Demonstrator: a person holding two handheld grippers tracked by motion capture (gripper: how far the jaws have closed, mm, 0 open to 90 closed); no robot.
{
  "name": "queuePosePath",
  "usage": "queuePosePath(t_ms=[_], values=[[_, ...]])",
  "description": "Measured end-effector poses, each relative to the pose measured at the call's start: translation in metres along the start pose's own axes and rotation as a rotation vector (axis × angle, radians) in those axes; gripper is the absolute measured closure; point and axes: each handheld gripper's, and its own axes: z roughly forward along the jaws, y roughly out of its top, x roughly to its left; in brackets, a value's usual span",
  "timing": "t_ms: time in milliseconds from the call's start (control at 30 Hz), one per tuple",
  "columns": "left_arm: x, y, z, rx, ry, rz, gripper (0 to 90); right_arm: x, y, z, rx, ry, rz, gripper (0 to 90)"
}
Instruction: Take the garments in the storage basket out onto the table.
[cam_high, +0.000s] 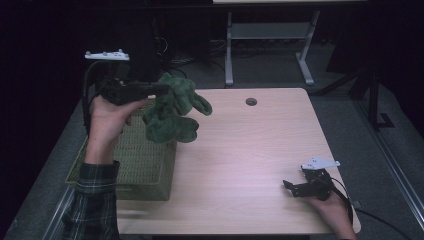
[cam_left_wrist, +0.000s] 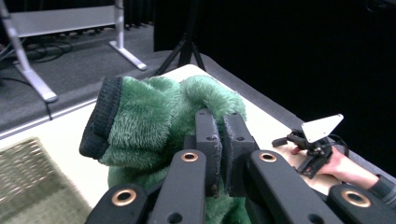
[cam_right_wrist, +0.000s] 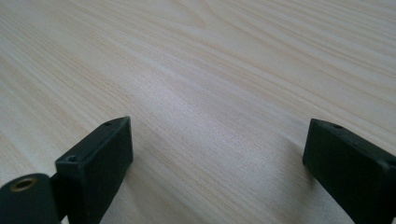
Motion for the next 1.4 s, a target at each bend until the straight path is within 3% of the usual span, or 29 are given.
queuePosePath(t_ms=[300,633,1300,1400], values=[[-0.022,-0.005,0.036,0.037,-0.066,0.028,86.6,0.000,0.000,0.000,0.000,0.000,0.000,8.0],[-0.036,-0.019,0.071,0.063,-0.125,0.026,86.6,0.000,0.000,0.000,0.000,0.000,0.001,8.0],[-0.056,-0.068,0.150,0.089,-0.209,-0.045,86.6,0.001,0.000,0.000,-0.001,0.011,-0.003,8.0],[-0.062,-0.074,0.161,0.101,-0.202,-0.041,86.6,0.001,0.000,0.000,0.000,0.012,-0.003,8.0]])
